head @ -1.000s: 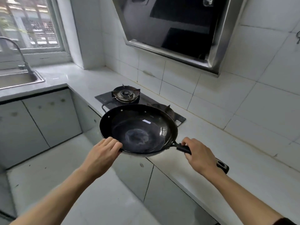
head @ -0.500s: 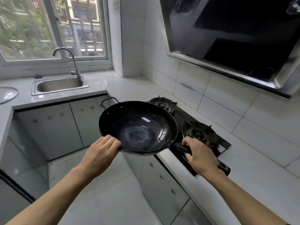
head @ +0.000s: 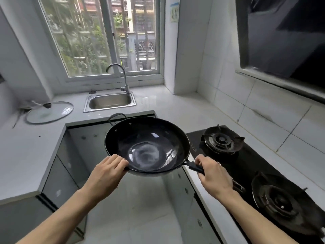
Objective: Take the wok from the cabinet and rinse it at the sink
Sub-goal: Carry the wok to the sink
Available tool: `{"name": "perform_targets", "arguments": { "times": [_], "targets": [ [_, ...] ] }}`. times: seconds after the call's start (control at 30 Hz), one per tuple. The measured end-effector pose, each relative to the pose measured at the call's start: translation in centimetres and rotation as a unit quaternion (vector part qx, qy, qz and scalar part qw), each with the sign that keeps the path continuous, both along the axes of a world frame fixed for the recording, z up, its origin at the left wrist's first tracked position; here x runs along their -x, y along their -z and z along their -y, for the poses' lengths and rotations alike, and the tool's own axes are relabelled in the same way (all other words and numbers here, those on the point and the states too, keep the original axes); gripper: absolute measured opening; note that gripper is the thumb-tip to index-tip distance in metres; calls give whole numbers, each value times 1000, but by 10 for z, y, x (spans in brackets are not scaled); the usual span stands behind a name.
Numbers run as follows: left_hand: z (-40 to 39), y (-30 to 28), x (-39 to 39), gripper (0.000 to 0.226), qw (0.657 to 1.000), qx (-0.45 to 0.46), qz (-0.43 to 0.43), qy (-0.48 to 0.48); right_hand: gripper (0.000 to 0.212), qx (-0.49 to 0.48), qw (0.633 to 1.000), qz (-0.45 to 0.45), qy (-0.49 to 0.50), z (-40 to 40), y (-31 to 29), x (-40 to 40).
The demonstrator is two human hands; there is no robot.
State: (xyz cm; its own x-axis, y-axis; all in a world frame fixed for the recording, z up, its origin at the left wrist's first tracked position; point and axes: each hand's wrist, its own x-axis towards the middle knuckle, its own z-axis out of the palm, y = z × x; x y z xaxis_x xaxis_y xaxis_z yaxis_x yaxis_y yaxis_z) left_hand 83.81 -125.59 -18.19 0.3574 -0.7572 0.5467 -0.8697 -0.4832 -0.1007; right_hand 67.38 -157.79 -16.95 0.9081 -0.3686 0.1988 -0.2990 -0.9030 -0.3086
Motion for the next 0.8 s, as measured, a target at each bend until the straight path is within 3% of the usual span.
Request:
{"name": "perform_targets", "arguments": {
  "times": [0.43, 0.8],
  "targets": [
    [-37, -4, -207, 1, 998, 62, 25, -2, 32, 31, 999, 12, -20, -31, -25, -217],
    [-53, 12, -349, 4, 999, 50, -11, -8, 29, 12, 1000, -8, -28, -39, -7, -365]
  ]
}}
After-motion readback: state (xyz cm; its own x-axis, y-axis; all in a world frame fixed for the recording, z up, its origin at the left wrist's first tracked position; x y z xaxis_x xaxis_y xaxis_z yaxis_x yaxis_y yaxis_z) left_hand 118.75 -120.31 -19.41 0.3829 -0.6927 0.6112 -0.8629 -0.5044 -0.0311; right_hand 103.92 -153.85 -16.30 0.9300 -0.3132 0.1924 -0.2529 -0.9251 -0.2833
